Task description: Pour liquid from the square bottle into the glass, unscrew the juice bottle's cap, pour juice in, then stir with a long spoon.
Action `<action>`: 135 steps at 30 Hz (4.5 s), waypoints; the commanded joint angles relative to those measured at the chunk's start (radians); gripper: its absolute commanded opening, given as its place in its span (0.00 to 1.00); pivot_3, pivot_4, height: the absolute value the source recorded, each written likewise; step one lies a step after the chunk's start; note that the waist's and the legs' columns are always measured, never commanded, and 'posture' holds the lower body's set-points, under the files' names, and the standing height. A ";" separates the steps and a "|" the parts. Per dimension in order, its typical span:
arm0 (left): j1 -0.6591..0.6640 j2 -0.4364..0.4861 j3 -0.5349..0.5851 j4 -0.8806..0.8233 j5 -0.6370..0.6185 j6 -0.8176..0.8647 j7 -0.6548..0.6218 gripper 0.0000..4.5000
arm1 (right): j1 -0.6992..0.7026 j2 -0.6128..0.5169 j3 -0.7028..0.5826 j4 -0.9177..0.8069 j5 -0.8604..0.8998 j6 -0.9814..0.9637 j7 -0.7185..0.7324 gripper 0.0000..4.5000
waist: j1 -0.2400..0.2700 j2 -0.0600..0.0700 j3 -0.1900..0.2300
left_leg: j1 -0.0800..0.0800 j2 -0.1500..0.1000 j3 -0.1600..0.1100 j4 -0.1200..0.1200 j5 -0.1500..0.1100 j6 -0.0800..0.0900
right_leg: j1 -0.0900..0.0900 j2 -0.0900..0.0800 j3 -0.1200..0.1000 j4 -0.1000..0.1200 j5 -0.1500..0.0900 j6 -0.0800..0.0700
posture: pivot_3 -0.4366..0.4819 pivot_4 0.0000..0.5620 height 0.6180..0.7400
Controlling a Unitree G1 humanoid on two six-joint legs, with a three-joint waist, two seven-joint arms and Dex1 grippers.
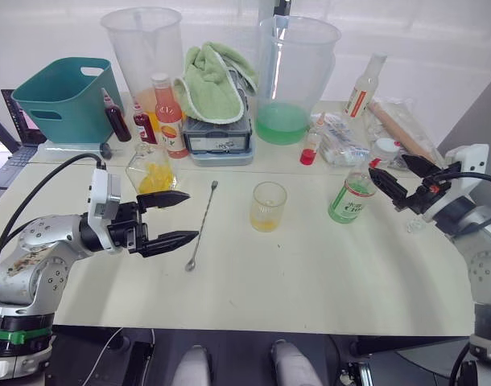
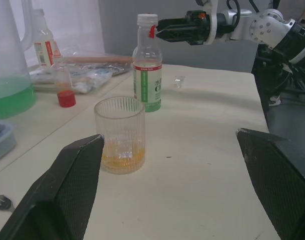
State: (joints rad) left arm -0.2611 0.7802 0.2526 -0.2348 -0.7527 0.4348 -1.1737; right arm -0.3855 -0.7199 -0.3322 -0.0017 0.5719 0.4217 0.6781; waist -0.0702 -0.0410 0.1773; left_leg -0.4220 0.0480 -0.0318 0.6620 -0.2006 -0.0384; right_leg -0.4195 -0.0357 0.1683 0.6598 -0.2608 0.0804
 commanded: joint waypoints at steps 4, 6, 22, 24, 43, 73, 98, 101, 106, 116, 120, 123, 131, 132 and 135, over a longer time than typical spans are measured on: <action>0.038 0.009 0.063 -0.108 -0.040 0.031 0.067 0.99 | -0.093 -0.001 0.020 0.101 -0.028 -0.046 0.064 1.00 | -0.002 0.000 0.000 | 0.000 0.000 0.000 0.000 0.000 0.000 | 0.000 0.000 0.000 0.000 0.000 0.000 | 0.48 0.27 0.89; 0.058 0.010 0.073 -0.125 -0.037 0.030 0.081 0.99 | -0.129 0.009 0.041 0.150 -0.046 -0.063 0.078 1.00 | -0.003 0.000 0.000 | 0.000 0.000 0.000 0.000 0.000 0.000 | 0.000 0.000 0.000 0.000 0.000 0.000 | 0.48 0.27 0.89; 0.068 0.059 0.086 0.004 0.019 -0.066 -0.038 1.00 | -0.253 0.021 0.064 0.273 -0.069 -0.062 0.180 0.34 | -0.003 0.001 0.000 | 0.000 0.000 0.000 -0.001 0.000 0.000 | -0.001 0.000 0.000 0.000 0.000 -0.001 | 0.48 0.27 0.89; 0.049 0.056 0.072 0.025 0.024 -0.076 -0.053 1.00 | -0.238 0.011 0.051 0.223 -0.047 -0.036 0.187 0.34 | -0.002 0.001 0.000 | 0.000 0.000 0.000 -0.001 0.000 0.000 | -0.001 0.000 0.000 0.000 0.000 -0.001 | 0.48 0.27 0.89; -0.169 -0.001 -0.147 0.136 0.055 -0.045 -0.208 1.00 | 0.009 0.067 0.089 -0.665 0.355 0.349 -0.042 0.34 | -0.004 0.002 0.001 | -0.001 0.000 0.000 -0.001 0.000 0.000 | -0.002 0.001 0.000 0.000 -0.002 0.003 | 0.48 0.27 0.89; -0.046 0.060 -0.048 -0.033 0.060 0.006 -0.092 1.00 | -0.134 0.101 0.402 -0.423 0.135 0.201 0.247 0.99 | -0.001 0.001 0.001 | 0.000 0.002 -0.001 -0.001 0.000 0.000 | -0.002 0.002 -0.001 0.001 -0.003 0.002 | 0.48 0.27 0.89; 0.192 0.101 0.142 -0.145 0.014 0.020 -0.047 1.00 | -0.466 0.166 0.571 0.144 -0.058 -0.122 0.918 0.99 | -0.001 0.001 0.002 | 0.000 0.002 -0.001 -0.001 0.000 0.000 | -0.003 0.001 -0.002 0.001 -0.002 -0.001 | 0.48 0.27 0.89; 0.216 0.105 0.166 -0.164 0.003 0.025 -0.046 1.00 | -0.464 0.178 0.574 0.170 -0.053 -0.144 0.936 0.99 | -0.002 0.002 0.002 | 0.000 0.002 -0.001 -0.001 0.000 0.000 | -0.003 0.001 -0.003 0.002 -0.001 -0.002 | 0.48 0.27 0.89; 0.230 0.107 0.186 -0.182 -0.023 0.033 -0.041 1.00 | -0.463 0.173 0.577 0.184 -0.009 -0.135 0.936 0.73 | -0.002 0.002 0.002 | 0.000 0.002 -0.001 -0.002 0.000 0.000 | -0.003 0.001 -0.003 0.002 -0.001 -0.002 | 0.48 0.27 0.89; 0.168 0.097 0.115 -0.156 -0.046 0.028 -0.052 1.00 | -0.344 0.145 0.465 0.012 0.073 0.013 0.795 0.30 | 0.000 0.002 0.002 | 0.000 0.002 -0.001 -0.002 0.000 0.000 | -0.003 0.001 -0.003 0.002 -0.002 -0.002 | 0.48 0.27 0.89; 0.122 0.085 0.069 -0.110 -0.036 0.009 -0.080 1.00 | -0.239 0.133 0.383 -0.180 0.103 0.104 0.613 0.30 | 0.000 0.002 0.002 | -0.001 0.002 -0.001 -0.002 0.000 0.000 | -0.004 0.001 -0.003 0.002 -0.002 -0.002 | 0.48 0.27 0.89; 0.074 0.073 0.017 -0.069 -0.018 -0.011 -0.112 1.00 | -0.137 0.127 0.332 -0.338 0.091 0.161 0.439 0.30 | 0.001 0.002 0.002 | -0.001 0.002 -0.002 -0.002 0.000 0.000 | -0.003 0.001 -0.004 0.003 -0.003 -0.001 | 0.48 0.27 0.89; -0.027 0.021 -0.100 0.004 0.014 -0.037 -0.178 1.00 | 0.056 0.193 0.237 -0.708 0.147 0.345 -0.013 0.30 | -0.001 0.002 0.002 | -0.001 0.002 -0.002 -0.002 0.000 0.000 | -0.004 0.001 -0.003 0.002 -0.004 0.000 | 0.48 0.27 0.89; -0.041 0.017 -0.113 0.016 0.020 -0.039 -0.186 1.00 | 0.066 0.207 0.235 -0.738 0.149 0.363 -0.068 0.30 | -0.002 0.001 0.002 | -0.001 0.002 -0.002 -0.002 0.000 0.000 | -0.004 0.001 -0.003 0.002 -0.004 0.000 | 0.48 0.27 0.89; -0.123 -0.012 -0.166 0.080 0.041 -0.052 -0.228 1.00 | 0.127 0.273 0.271 -0.878 0.148 0.460 -0.266 0.30 | 0.000 0.001 0.002 | -0.001 0.002 -0.002 -0.002 0.000 0.000 | -0.004 0.002 -0.003 0.002 -0.004 0.000 | 0.48 0.27 0.89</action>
State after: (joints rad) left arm -0.3530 0.7730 0.0956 -0.1679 -0.7162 0.4081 -1.3743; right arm -0.2704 -0.4650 -0.0590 -0.7733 0.6921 0.8462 0.5113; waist -0.0699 -0.0396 0.1790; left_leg -0.4234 0.0498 -0.0340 0.6600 -0.2005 -0.0387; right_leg -0.4231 -0.0340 0.1649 0.6619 -0.2647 0.0808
